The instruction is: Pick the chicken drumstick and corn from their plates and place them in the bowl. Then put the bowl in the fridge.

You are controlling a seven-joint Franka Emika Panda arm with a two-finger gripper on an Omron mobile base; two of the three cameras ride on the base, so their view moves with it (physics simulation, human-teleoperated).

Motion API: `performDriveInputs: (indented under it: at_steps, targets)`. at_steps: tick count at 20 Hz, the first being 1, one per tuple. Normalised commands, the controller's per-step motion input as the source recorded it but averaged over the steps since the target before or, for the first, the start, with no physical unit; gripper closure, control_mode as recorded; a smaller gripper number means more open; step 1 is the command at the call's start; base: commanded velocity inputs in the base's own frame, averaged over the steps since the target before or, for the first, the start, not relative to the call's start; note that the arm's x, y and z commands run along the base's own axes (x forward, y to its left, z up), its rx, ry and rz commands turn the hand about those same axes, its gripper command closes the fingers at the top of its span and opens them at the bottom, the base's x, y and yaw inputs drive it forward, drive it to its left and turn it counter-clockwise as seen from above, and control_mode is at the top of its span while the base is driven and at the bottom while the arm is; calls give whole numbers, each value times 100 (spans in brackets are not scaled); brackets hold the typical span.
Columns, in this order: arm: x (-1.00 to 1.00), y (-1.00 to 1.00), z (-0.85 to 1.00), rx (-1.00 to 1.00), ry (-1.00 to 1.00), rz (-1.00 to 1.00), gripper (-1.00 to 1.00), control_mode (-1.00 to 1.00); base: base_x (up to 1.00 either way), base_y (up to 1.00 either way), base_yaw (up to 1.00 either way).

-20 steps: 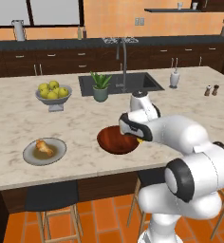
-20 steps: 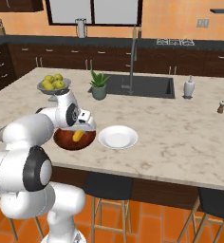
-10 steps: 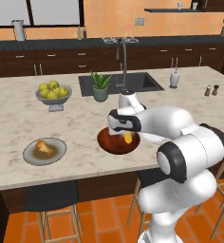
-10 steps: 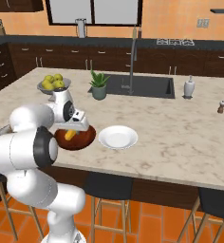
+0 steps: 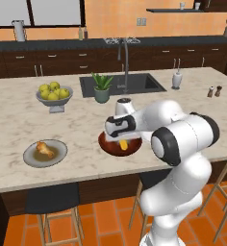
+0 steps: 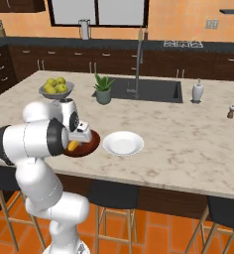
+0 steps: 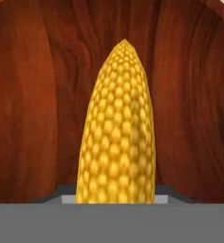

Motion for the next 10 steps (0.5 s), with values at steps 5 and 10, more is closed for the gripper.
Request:
performDriveInputs:
  at_steps: [5, 10]
  targets:
    - [13, 5, -28, 0, 6, 0, 100, -100, 0, 0, 0]
    - [22, 0, -19, 0, 10, 0, -100, -100, 0, 0, 0]
